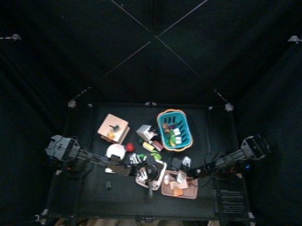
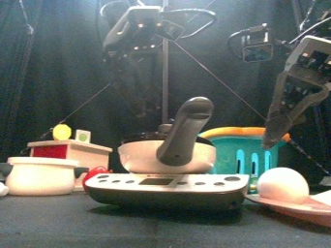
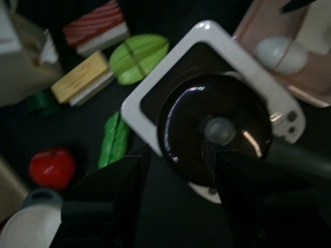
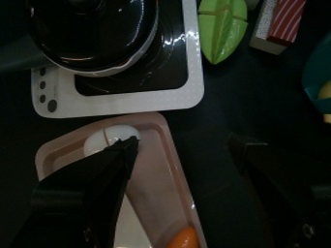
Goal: Grab pot
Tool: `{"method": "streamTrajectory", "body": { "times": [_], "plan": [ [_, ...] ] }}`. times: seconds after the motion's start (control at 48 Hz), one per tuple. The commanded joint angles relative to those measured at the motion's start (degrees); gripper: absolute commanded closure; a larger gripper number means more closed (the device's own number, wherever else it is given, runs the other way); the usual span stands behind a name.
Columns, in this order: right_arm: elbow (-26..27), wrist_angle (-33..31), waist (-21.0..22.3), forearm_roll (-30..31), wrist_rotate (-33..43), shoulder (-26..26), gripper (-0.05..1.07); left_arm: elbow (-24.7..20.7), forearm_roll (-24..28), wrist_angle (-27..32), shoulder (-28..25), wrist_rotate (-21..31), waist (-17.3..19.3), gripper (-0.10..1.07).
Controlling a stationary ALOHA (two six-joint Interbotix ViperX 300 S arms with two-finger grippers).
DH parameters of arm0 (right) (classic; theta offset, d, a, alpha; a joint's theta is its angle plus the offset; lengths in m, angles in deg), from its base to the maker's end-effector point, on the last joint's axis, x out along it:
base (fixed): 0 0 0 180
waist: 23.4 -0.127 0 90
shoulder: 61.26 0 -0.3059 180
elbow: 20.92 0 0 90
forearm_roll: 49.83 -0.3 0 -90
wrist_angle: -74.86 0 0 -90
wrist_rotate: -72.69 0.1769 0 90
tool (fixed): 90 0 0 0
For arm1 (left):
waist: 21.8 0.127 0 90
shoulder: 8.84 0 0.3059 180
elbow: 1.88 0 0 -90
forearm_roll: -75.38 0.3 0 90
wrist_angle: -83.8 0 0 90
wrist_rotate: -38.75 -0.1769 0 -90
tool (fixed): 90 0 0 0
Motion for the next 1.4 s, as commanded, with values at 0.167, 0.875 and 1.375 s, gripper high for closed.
{"method": "streamTrajectory", "body": {
  "times": [0.167,0.875,1.375],
  "plan": [
    [0.88,0.00,-0.18,0.18,-0.18,-1.14,-0.01,7.47,0.62,6.24,9.49,8.00,-0.53,0.14],
    [1.05,0.26,0.35,0.44,-0.18,-0.88,-0.01,40.08,2.37,0.35,33.57,29.44,7.56,0.14],
    [1.05,0.26,0.44,0.62,-0.26,-0.70,-0.01,46.58,5.10,-16.88,33.49,29.97,16.17,0.15]
  ]
}}
